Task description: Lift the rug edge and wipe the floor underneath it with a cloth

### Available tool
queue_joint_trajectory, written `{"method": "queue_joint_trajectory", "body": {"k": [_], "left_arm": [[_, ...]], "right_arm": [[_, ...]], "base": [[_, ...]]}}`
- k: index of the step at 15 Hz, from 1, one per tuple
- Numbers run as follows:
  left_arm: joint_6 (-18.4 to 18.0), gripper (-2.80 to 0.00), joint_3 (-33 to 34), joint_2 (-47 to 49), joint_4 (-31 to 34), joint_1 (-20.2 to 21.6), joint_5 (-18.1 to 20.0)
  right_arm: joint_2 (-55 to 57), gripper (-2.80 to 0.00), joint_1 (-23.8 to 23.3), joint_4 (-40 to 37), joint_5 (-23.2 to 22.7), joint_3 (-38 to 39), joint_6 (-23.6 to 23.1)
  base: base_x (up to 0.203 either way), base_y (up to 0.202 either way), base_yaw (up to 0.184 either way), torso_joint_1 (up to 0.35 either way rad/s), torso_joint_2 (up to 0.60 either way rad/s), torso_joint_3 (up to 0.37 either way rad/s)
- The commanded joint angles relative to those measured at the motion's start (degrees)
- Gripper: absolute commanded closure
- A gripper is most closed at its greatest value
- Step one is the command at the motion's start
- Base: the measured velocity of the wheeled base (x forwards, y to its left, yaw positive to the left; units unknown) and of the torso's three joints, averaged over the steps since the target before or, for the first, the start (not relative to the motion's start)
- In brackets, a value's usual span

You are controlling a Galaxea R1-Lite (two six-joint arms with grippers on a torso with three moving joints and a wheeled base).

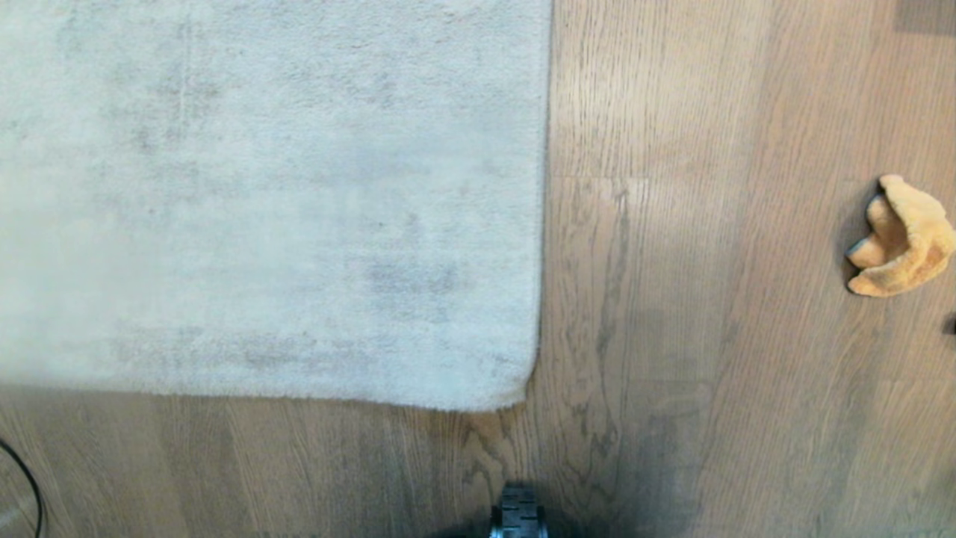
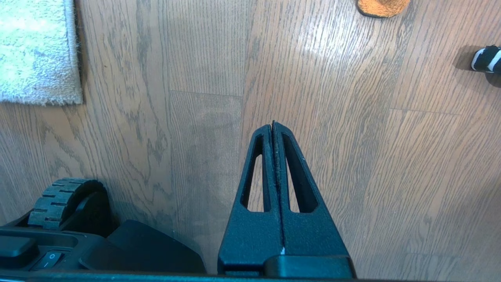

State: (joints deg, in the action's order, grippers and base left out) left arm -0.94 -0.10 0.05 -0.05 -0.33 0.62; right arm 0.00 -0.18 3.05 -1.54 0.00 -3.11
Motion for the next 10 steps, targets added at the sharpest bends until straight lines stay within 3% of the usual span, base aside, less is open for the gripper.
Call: {"method": "queue_joint_trajectory", "body": {"k": [1, 10], "left_arm": [[-0.1, 0.00, 0.0, 0.0, 0.0, 0.0, 0.0], [0.1, 0.00, 0.0, 0.0, -0.1, 0.0, 0.0]], "right_arm": [[0.1, 0.00, 0.0, 0.0, 0.0, 0.0, 0.0], [0.1, 0.00, 0.0, 0.0, 0.0, 0.0, 0.0]], "base": [[0.000, 0.000, 0.000, 0.000, 0.00, 0.000], [0.000, 0.000, 0.000, 0.000, 0.00, 0.000]]}}
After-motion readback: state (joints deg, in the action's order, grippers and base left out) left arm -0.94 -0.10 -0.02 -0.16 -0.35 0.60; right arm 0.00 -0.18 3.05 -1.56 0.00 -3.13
